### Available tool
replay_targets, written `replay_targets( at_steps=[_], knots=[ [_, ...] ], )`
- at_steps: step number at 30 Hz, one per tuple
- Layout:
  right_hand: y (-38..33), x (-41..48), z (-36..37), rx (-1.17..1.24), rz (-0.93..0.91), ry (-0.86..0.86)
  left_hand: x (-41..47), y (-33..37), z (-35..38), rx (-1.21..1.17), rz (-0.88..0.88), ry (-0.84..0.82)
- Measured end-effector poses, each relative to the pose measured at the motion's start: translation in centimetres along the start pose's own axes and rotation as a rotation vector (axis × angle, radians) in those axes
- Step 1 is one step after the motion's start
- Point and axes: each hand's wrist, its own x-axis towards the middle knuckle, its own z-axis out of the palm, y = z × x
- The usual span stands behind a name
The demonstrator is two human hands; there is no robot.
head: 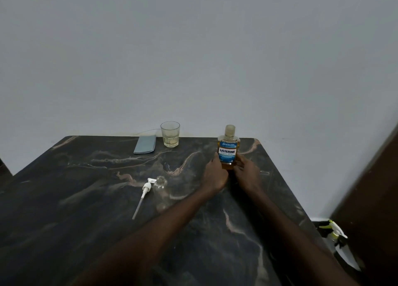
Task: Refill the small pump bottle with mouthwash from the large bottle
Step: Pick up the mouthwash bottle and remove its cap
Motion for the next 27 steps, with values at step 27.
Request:
replay_targets(
  at_steps=[27],
  knots=[
    [-7.1,-12.3,-4.8,0.013,-0.072,0.324,-15.3,2.8,-3.5,-0.222,0.051,0.088]
  ],
)
